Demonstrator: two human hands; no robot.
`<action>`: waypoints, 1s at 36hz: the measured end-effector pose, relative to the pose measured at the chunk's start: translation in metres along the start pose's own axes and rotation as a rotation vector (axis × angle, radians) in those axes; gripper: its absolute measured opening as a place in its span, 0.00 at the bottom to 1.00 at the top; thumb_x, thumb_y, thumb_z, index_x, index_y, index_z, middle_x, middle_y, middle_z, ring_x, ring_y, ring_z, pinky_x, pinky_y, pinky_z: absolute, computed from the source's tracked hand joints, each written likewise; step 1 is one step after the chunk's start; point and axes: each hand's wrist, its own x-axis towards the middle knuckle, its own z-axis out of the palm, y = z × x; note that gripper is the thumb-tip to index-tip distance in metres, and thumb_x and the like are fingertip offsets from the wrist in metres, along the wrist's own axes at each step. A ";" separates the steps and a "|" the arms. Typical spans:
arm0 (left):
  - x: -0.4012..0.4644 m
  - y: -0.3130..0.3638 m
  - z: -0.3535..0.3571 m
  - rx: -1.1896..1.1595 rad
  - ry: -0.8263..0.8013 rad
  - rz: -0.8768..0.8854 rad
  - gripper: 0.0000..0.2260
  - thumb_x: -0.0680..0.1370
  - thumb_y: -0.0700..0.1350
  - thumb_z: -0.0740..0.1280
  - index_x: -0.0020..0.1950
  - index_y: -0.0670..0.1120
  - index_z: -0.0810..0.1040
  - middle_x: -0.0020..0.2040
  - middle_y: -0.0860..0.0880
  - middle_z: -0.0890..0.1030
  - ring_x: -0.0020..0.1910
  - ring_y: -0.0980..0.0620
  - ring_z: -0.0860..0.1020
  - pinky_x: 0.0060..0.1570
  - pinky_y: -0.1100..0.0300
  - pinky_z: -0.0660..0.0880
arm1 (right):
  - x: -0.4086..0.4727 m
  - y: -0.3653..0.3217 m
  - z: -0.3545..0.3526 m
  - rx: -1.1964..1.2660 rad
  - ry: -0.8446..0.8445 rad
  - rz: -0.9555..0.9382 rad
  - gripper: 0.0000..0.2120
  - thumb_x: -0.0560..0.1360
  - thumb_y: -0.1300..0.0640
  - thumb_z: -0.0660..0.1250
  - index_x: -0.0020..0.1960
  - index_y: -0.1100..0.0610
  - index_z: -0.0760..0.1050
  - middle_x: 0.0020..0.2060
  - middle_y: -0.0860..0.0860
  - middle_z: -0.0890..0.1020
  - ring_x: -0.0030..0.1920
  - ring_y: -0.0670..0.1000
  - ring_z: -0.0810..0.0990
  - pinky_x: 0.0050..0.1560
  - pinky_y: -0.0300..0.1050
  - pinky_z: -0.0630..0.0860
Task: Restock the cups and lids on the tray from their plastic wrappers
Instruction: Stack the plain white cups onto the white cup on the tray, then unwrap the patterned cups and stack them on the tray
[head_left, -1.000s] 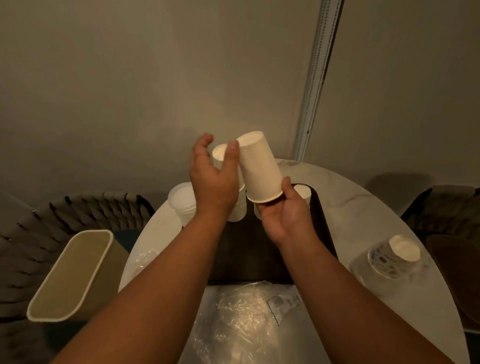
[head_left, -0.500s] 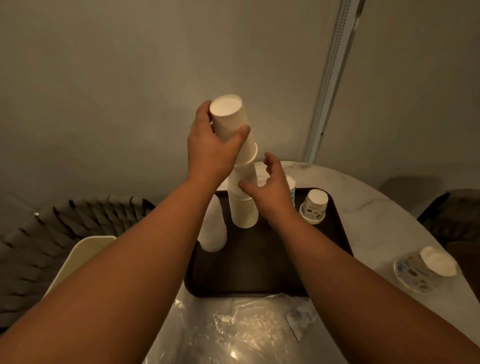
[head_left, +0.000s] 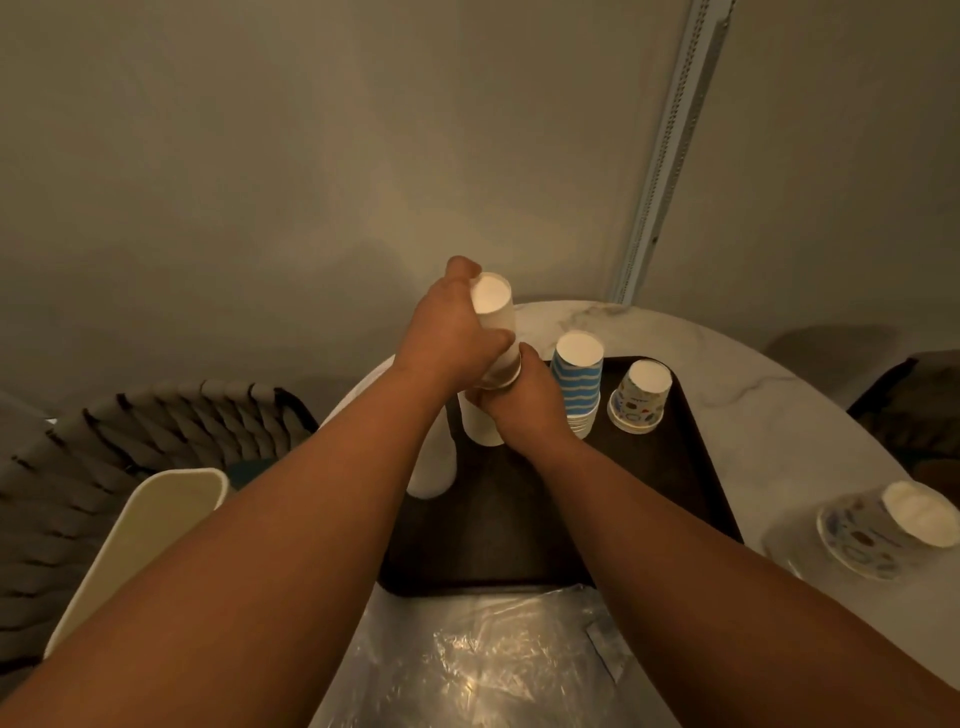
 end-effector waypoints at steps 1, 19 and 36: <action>0.001 0.001 0.000 0.010 -0.008 -0.003 0.30 0.71 0.44 0.75 0.68 0.46 0.65 0.62 0.46 0.76 0.56 0.48 0.74 0.48 0.62 0.66 | -0.001 0.000 0.000 -0.004 -0.009 0.007 0.32 0.67 0.50 0.79 0.66 0.55 0.69 0.61 0.53 0.79 0.62 0.56 0.77 0.61 0.51 0.76; -0.019 0.027 -0.010 0.142 0.065 0.059 0.40 0.72 0.51 0.75 0.78 0.46 0.58 0.77 0.44 0.59 0.77 0.44 0.57 0.75 0.49 0.60 | -0.038 -0.012 -0.047 0.123 0.003 -0.058 0.32 0.74 0.56 0.72 0.74 0.56 0.64 0.69 0.53 0.73 0.69 0.53 0.72 0.65 0.46 0.71; -0.139 0.129 0.130 -0.403 -0.104 0.112 0.20 0.79 0.54 0.67 0.68 0.48 0.72 0.64 0.49 0.76 0.63 0.53 0.74 0.64 0.49 0.73 | -0.122 0.053 -0.215 0.244 0.731 -0.258 0.12 0.75 0.57 0.64 0.57 0.47 0.73 0.46 0.49 0.77 0.43 0.49 0.76 0.45 0.39 0.75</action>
